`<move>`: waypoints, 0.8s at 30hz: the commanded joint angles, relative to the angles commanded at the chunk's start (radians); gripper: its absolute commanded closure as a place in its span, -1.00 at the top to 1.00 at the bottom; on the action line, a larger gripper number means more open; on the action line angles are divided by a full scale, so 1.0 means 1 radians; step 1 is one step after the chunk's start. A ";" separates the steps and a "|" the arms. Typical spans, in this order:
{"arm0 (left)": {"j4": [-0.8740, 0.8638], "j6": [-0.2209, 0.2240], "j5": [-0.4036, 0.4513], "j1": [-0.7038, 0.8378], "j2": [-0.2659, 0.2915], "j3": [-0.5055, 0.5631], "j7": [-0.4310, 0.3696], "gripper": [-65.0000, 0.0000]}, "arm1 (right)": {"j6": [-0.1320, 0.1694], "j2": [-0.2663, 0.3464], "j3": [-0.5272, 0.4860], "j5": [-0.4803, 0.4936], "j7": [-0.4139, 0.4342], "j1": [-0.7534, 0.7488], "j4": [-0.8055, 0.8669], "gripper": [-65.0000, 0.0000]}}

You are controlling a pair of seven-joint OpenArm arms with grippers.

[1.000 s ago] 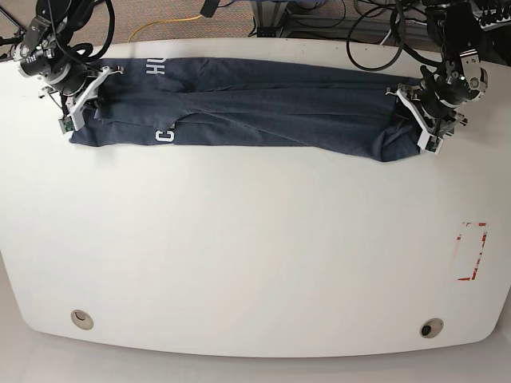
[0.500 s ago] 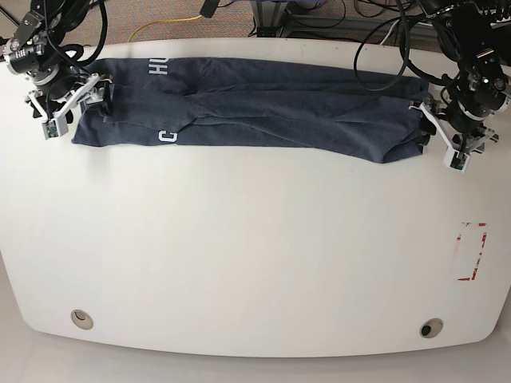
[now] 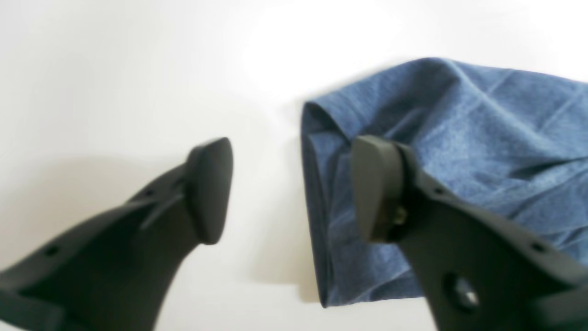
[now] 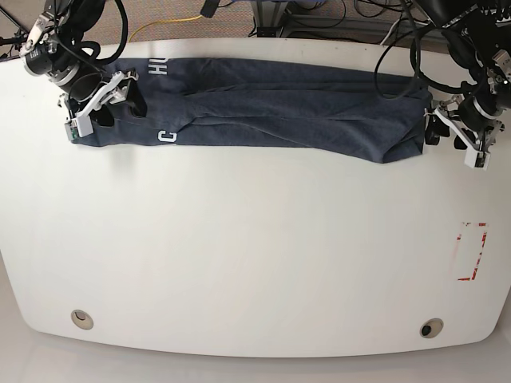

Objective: Fold the T-shirt properly
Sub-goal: 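Grasp both ends of the folded strip with both grippers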

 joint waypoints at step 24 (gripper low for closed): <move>-0.233 0.000 -0.132 0.006 0.000 0.092 0.026 0.38 | 0.000 0.051 -0.037 -0.014 0.003 0.055 -0.226 -0.45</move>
